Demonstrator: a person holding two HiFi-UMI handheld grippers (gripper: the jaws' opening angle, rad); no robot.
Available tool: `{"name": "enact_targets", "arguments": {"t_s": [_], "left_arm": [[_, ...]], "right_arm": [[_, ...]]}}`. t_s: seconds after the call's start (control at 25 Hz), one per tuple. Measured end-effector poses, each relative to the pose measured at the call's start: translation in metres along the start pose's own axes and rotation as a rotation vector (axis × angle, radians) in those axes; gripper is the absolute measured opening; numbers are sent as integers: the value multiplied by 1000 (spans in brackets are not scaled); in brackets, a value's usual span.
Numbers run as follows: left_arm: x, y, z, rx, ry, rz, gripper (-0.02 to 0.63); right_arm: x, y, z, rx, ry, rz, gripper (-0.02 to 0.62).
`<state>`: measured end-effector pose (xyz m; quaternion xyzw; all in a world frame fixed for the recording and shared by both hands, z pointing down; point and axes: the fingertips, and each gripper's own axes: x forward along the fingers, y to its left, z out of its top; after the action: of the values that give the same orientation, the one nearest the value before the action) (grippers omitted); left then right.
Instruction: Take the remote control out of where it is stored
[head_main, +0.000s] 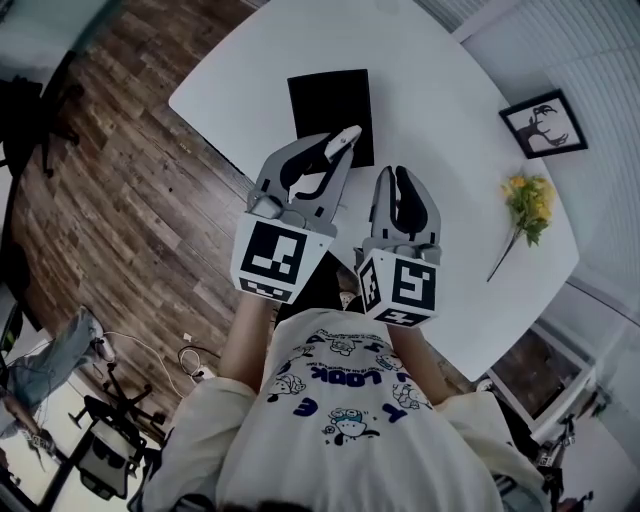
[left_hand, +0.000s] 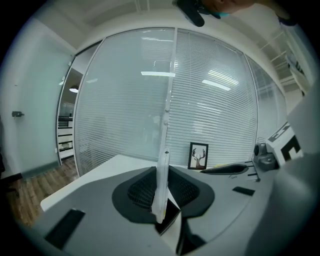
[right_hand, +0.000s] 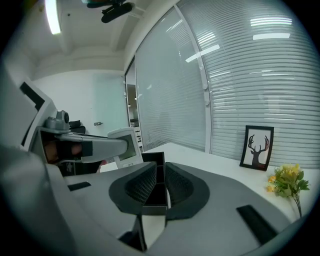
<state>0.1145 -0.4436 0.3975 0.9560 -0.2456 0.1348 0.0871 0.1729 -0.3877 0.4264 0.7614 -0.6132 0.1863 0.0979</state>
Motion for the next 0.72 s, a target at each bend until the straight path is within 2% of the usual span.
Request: {"name": "enact_targets", "arguments": {"t_s": [0.36,0.72], "left_arm": [[-36,-12,19,-1,-42,68,78],[-82,-20,11,-29,-48,157,78]], "right_arm": [[-23,11,19,-17,-54,48,67],[-51,34,22,-36,-88,111,67]]}}
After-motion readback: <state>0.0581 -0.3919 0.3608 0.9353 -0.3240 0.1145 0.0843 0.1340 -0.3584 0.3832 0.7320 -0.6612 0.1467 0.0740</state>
